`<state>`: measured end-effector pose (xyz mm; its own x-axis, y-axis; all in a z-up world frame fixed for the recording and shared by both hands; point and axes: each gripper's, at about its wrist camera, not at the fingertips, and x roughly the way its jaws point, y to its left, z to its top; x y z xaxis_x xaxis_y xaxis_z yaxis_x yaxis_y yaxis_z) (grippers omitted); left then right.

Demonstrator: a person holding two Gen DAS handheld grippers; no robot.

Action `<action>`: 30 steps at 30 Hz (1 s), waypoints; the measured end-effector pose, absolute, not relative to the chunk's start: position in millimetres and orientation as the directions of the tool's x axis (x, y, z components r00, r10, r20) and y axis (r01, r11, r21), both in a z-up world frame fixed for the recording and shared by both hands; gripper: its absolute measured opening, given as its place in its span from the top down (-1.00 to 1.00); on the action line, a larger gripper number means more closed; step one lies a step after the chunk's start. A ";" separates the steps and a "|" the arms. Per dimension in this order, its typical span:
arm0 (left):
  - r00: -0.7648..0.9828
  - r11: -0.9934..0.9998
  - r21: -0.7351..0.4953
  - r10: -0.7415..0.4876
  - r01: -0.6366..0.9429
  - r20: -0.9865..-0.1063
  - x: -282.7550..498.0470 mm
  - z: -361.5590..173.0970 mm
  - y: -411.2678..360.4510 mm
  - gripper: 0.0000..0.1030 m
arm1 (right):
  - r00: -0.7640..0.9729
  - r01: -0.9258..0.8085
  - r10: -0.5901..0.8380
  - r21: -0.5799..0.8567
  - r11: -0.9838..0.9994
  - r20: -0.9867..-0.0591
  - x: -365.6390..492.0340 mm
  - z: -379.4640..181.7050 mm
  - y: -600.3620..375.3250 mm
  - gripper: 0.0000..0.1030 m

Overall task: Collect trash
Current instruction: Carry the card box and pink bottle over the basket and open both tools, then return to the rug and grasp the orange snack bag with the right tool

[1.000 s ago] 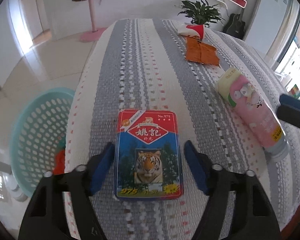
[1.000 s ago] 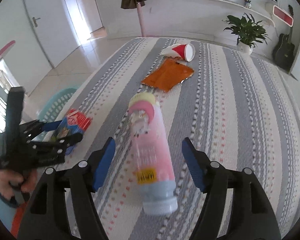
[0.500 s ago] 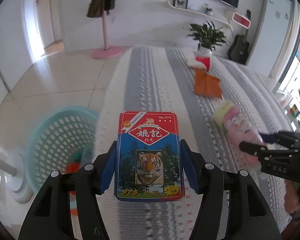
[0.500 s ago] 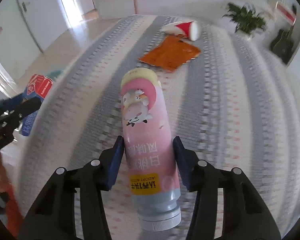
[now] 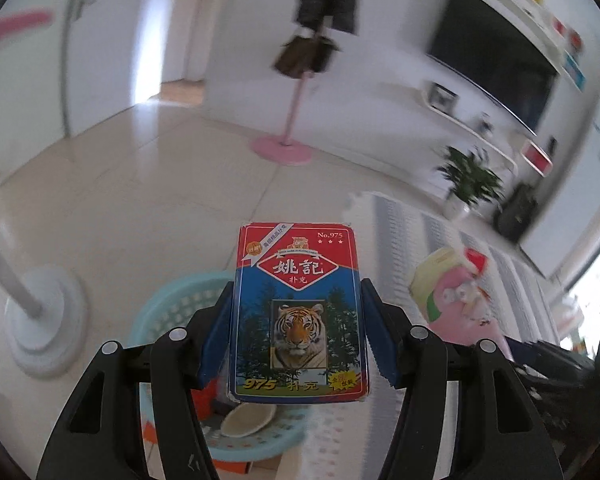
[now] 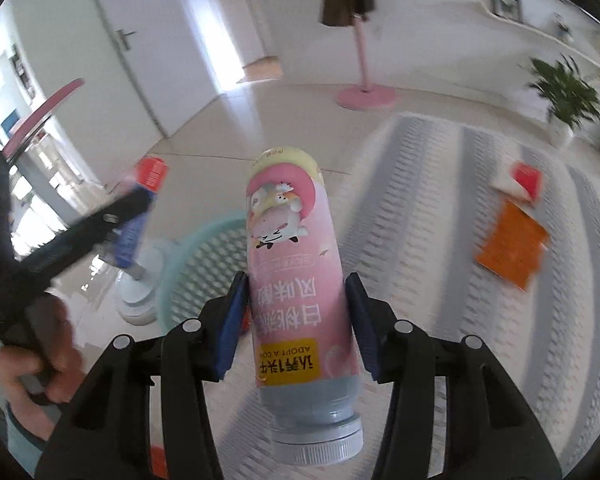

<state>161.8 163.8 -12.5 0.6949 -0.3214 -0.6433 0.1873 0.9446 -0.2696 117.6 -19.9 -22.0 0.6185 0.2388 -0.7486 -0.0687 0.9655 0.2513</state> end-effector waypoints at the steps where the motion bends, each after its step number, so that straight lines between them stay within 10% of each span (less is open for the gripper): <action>1: 0.691 0.945 -0.278 -0.316 0.171 -0.650 164.9 -16.7 170.3 -0.12 | 0.619 -0.090 0.249 0.247 0.965 -0.745 124.0 -21.3 -5.2 0.11; 30: 0.685 0.968 -0.235 -0.233 0.093 -0.691 188.3 -44.2 203.2 -0.24 | 0.546 -0.037 0.270 0.298 0.954 -0.793 175.0 -85.2 42.4 0.07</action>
